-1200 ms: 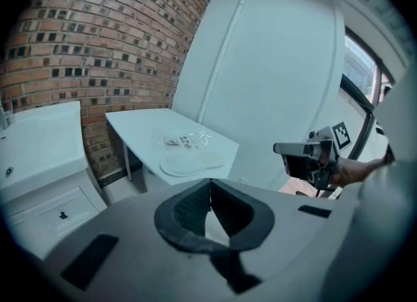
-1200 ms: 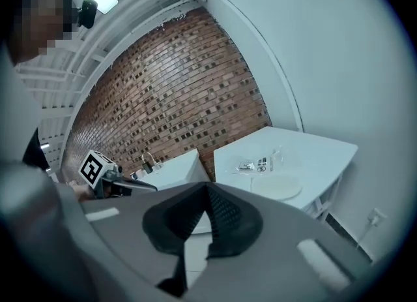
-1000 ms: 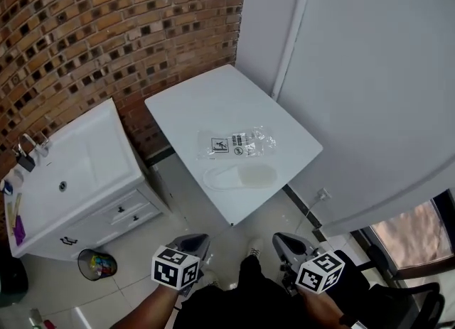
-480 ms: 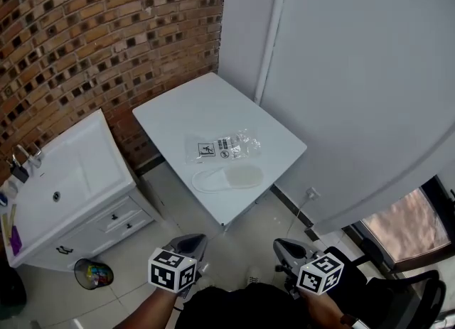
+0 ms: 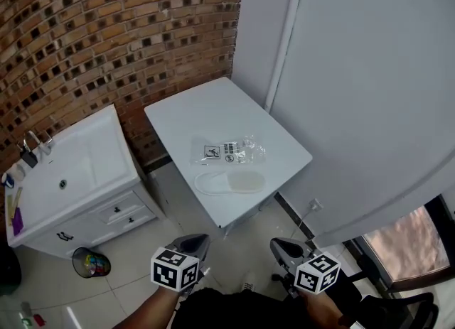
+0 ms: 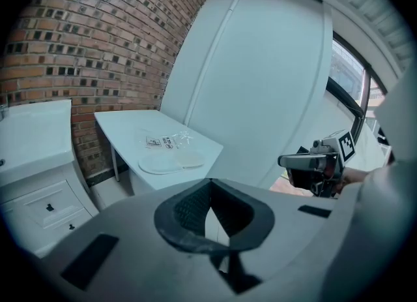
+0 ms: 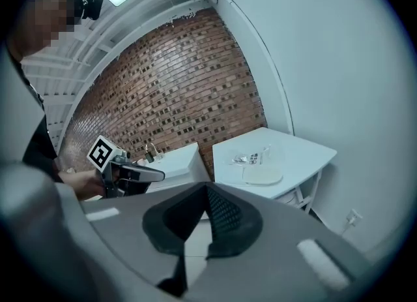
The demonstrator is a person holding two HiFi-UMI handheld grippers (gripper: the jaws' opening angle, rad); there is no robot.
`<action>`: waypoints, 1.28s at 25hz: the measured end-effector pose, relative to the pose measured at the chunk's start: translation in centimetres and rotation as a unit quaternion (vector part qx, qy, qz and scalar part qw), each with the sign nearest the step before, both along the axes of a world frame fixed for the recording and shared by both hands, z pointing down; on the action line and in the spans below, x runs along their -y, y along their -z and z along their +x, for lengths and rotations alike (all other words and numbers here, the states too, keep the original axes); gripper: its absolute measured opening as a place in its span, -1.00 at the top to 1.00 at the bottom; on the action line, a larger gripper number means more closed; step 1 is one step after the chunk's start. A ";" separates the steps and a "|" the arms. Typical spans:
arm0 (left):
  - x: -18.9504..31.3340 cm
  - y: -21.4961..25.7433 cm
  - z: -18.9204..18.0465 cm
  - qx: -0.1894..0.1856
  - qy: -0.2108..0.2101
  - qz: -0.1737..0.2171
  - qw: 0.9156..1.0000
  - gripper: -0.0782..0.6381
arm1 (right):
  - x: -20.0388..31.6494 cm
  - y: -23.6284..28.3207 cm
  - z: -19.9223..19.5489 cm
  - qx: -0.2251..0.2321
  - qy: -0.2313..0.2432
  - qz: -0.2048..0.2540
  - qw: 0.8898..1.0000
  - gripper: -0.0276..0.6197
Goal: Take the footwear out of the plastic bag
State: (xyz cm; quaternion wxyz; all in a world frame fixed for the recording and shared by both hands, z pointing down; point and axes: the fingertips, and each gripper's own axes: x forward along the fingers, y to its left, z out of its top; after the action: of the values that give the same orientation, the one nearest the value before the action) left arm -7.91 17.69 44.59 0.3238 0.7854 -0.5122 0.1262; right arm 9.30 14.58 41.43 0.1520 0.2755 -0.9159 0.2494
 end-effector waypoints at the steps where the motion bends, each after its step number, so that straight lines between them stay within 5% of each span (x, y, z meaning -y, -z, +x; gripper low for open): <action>1: -0.2 0.1 0.2 0.001 0.000 -0.002 1.000 0.76 | 0.0 0.1 0.0 -0.001 0.005 0.002 1.000 0.91; 32: 0.1 0.4 0.7 0.030 0.004 -0.009 0.999 0.76 | 1.3 -0.6 0.7 -0.006 0.026 0.009 1.000 0.91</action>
State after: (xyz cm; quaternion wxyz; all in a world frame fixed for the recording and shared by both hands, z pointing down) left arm -7.20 17.63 44.21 0.3156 0.7763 -0.5238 0.1530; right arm 9.97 13.30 42.04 0.1617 0.2544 -0.9240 0.2353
